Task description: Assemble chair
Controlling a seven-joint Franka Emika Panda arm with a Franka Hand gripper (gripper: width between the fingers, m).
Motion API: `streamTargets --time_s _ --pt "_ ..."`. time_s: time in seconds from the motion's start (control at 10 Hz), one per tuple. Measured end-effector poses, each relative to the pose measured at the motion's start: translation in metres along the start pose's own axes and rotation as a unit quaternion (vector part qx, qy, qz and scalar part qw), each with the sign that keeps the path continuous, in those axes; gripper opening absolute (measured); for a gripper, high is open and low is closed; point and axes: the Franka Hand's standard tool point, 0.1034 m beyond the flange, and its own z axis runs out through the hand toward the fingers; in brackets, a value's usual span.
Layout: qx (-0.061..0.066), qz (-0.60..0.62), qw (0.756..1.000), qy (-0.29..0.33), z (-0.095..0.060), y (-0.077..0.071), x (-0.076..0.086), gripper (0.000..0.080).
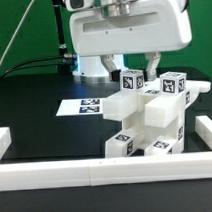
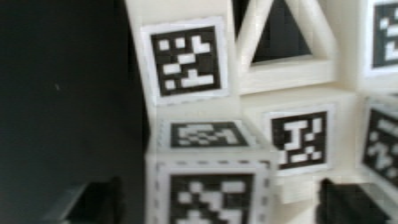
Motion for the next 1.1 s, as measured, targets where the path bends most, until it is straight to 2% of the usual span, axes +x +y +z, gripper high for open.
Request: streamTargets --time_s 0.1,0.7,0.8,0.9,1.1 --pt "-0.005 -0.095 0.995 -0.001 -0.0001 0.0006 -0.0032 0.063" --pt "-0.012 -0.266 0.964 -0.003 0.0009 0.0066 -0.0046 0.0649" --pt "-0.024 -0.364 0.931 0.001 -0.0002 0.0057 -0.002 0.0649" --pt "-0.027 -0.409 0.912 0.0 -0.0002 0.0062 -0.0015 0.0649" --pt "-0.027 -0.392 0.919 0.001 -0.0003 0.0066 -0.0013 0.0649"
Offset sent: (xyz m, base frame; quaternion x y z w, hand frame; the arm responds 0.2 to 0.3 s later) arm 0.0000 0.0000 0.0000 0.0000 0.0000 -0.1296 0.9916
